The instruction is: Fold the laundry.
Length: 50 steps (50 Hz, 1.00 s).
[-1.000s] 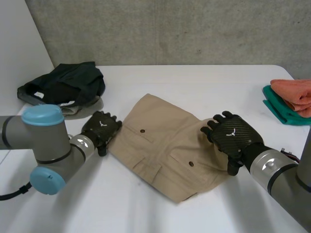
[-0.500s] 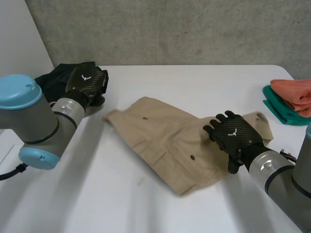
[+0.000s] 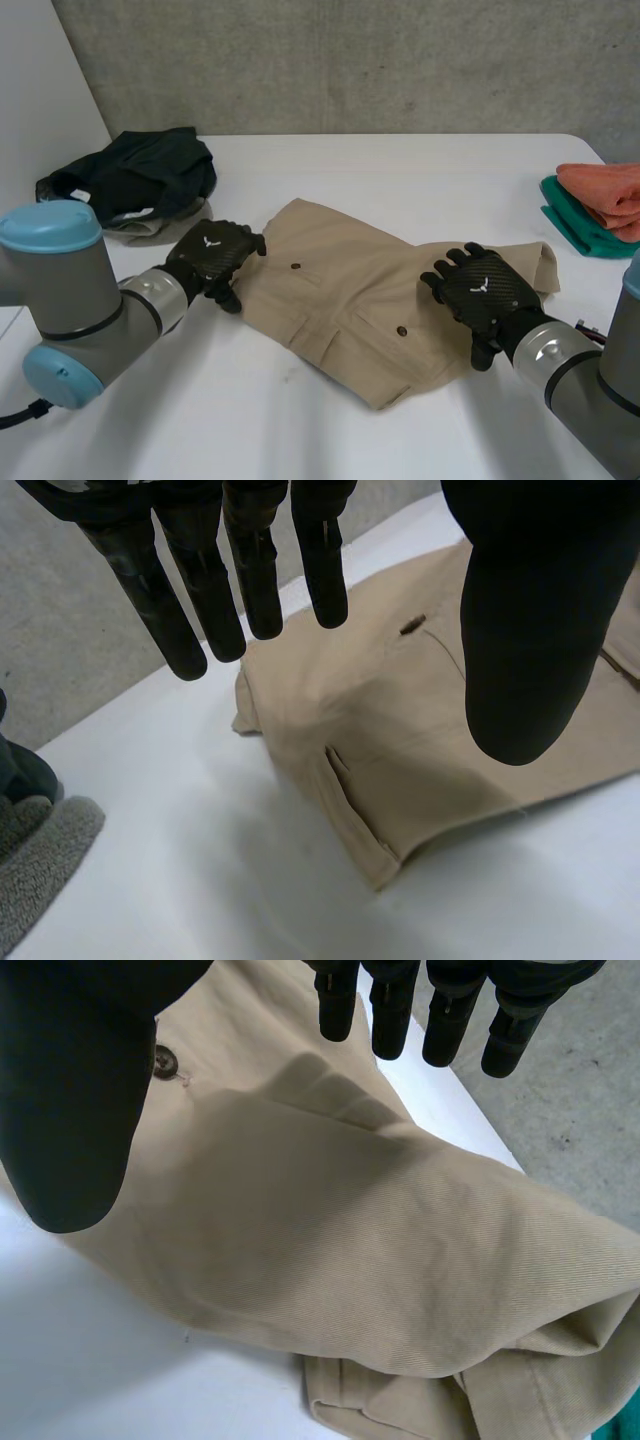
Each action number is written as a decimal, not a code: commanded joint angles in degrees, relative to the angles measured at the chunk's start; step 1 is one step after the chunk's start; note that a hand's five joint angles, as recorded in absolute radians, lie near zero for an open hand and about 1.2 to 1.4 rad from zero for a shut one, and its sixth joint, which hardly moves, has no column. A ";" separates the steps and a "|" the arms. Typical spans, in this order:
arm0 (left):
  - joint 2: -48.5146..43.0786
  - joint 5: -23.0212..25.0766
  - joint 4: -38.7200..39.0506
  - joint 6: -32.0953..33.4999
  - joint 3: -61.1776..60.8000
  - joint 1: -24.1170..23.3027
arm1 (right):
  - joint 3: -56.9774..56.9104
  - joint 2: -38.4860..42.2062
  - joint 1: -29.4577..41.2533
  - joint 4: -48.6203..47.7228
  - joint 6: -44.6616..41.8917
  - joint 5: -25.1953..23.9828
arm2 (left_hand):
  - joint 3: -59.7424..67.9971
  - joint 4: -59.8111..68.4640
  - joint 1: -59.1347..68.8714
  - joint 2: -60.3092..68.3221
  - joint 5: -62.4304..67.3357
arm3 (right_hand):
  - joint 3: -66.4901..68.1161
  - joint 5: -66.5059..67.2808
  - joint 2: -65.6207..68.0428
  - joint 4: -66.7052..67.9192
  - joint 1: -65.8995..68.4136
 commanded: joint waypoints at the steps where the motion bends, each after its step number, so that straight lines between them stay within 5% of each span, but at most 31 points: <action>1: -4.33 -0.44 0.93 3.12 1.25 -0.18 | 0.67 0.13 0.41 -0.33 0.00 0.00 | 4.57 5.27 4.75 4.72 5.35 | -2.23 -2.73 -2.51 -2.03 -3.29; 6: -6.53 -0.88 0.84 7.52 3.71 0.00 | 1.11 0.13 0.33 -0.59 0.00 0.09 | 10.11 10.81 10.28 10.25 10.89 | -2.23 -2.73 -2.51 -2.03 -3.29; 9: -7.41 -0.70 0.93 9.10 4.77 0.00 | 1.11 0.04 0.15 -0.68 0.00 0.09 | 38.74 39.44 38.91 38.88 39.52 | -2.23 -2.73 -2.51 -2.03 -3.29; 12: -7.68 -0.79 1.11 9.55 5.74 0.00 | 1.02 0.04 0.06 -0.68 0.00 0.18 | 52.79 53.49 52.97 52.93 53.57 | -2.23 -2.73 -2.51 -2.03 -3.29; 22: -5.58 -13.52 3.03 8.41 14.43 -0.62 | -0.03 -0.92 -0.02 -0.68 0.09 1.32 | 52.84 53.54 53.01 52.98 53.61 | -2.23 -2.73 -2.51 -2.03 -3.29; 31: 7.87 -15.47 17.09 -0.73 20.76 -3.78 | -5.56 -5.22 -0.20 -0.85 5.34 8.25 | 52.84 53.54 53.01 52.98 53.61 | -2.23 -2.73 -2.51 -2.03 -3.29; 38: 5.60 -14.06 19.04 -2.67 26.92 -13.61 | -7.06 -7.25 -2.04 -0.77 12.74 10.20 | 52.84 53.54 53.01 52.98 53.61 | -2.23 -2.73 -2.51 -2.03 -3.29; 50: -10.48 -0.35 20.18 -5.39 27.71 -30.58 | -6.71 -7.60 -13.28 -0.68 13.98 9.85 | 52.84 53.54 53.01 52.98 53.61 | -2.23 -2.73 -2.51 -2.03 -3.29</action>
